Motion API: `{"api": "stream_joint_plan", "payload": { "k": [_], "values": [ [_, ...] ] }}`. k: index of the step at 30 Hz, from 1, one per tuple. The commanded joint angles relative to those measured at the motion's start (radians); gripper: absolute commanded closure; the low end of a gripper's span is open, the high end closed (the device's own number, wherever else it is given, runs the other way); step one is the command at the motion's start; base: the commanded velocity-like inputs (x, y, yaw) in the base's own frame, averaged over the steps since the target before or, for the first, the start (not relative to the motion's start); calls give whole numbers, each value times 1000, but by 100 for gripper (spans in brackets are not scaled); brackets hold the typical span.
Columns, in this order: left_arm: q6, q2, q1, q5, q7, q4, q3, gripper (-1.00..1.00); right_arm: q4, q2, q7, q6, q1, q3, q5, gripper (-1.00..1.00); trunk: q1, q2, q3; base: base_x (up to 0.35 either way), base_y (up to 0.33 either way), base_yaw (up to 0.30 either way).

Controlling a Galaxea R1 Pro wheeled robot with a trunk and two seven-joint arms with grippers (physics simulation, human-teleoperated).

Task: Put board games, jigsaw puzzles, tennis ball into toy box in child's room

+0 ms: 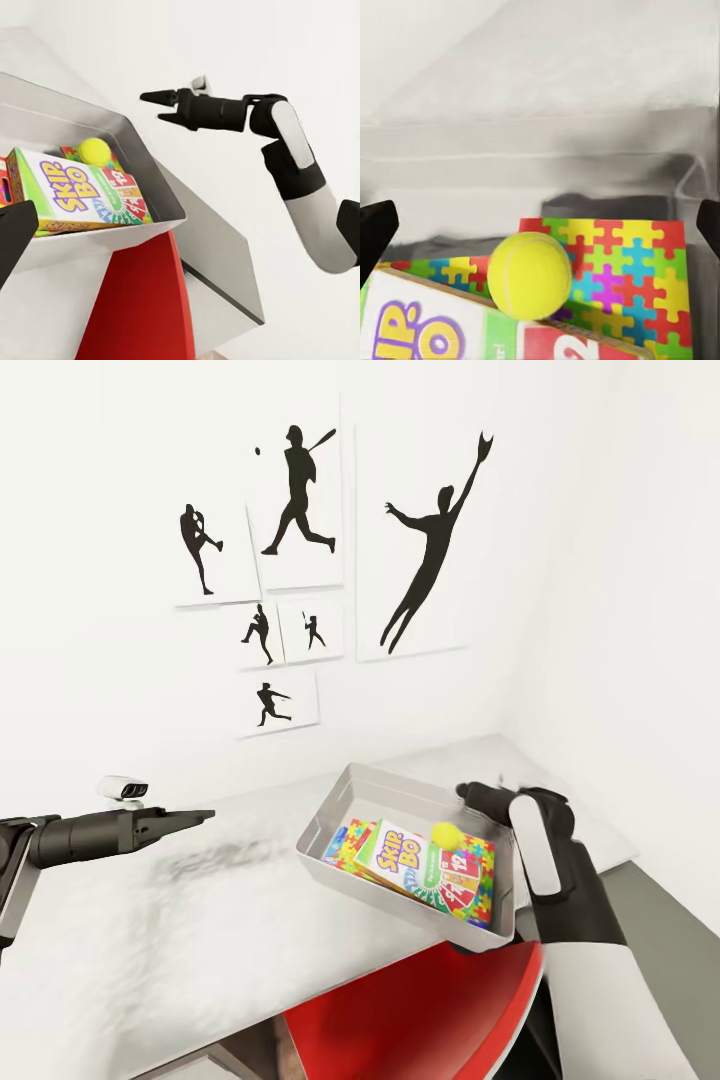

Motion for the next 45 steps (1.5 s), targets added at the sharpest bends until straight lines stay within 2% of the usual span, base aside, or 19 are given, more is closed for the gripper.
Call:
{"api": "stream_joint_plan", "payload": {
  "k": [1,5,9,12,14,16,18,20,23,25,27,29,33,39,45],
  "values": [
    [11,0,-1,0,-4,0,0,-100,-39,1,-9,26,1,-3,-13,-100,1,-2,-2,0,0,0],
    [11,0,0,0,-4,0,0,-100,-158,5,-1,86,12,-7,-23,-100,1,-2,-2,0,0,0],
    [11,0,0,-1,-4,0,0,-100,-196,5,44,95,53,-11,-51,-100,1,-2,1,0,0,0],
    [11,0,0,1,-4,0,0,-100,-211,1,188,91,100,-42,-103,-100,1,-2,5,0,0,0],
    [11,0,-1,1,-4,0,0,-100,-215,0,316,89,144,-111,-119,-100,1,-2,8,0,0,0],
    [11,0,-1,1,-4,0,0,-100,-216,-7,476,89,198,-209,-126,-100,1,-2,12,0,0,0],
    [11,0,0,1,-4,0,0,-100,-217,-22,672,87,273,-307,-129,-100,1,-2,15,0,0,0],
    [11,0,0,1,-4,0,0,-100,-217,-48,884,70,359,-389,-129,-100,1,-2,18,0,0,0],
    [11,-1,0,0,-4,0,-1,-100,-216,-74,1158,4,446,-458,-123,-100,1,-2,23,0,0,0],
    [11,-3,0,0,-4,0,-2,-100,-213,-80,1267,-31,475,-480,-118,-100,1,-2,26,0,0,0],
    [11,-4,0,-1,-4,0,-2,-100,-208,-82,1317,-47,491,-492,-116,-100,1,-2,29,0,0,0],
    [11,-4,0,-3,-4,0,-2,-100,-205,-83,1338,-57,499,-498,-115,-100,1,-2,32,0,0,0],
    [11,-4,0,-2,-4,0,-2,-100,-204,-82,1353,-100,503,-496,-116,-100,1,-2,39,0,0,0],
    [11,-1,0,-1,-4,0,-1,-100,-203,-84,1395,-112,503,-500,-117,-100,1,-2,48,-7,0,0],
    [11,-3,0,2,-4,-1,-2,-100,-205,-83,1402,-114,504,-500,-117,-100,1,-2,58,-142,49,-1]
  ]
}}
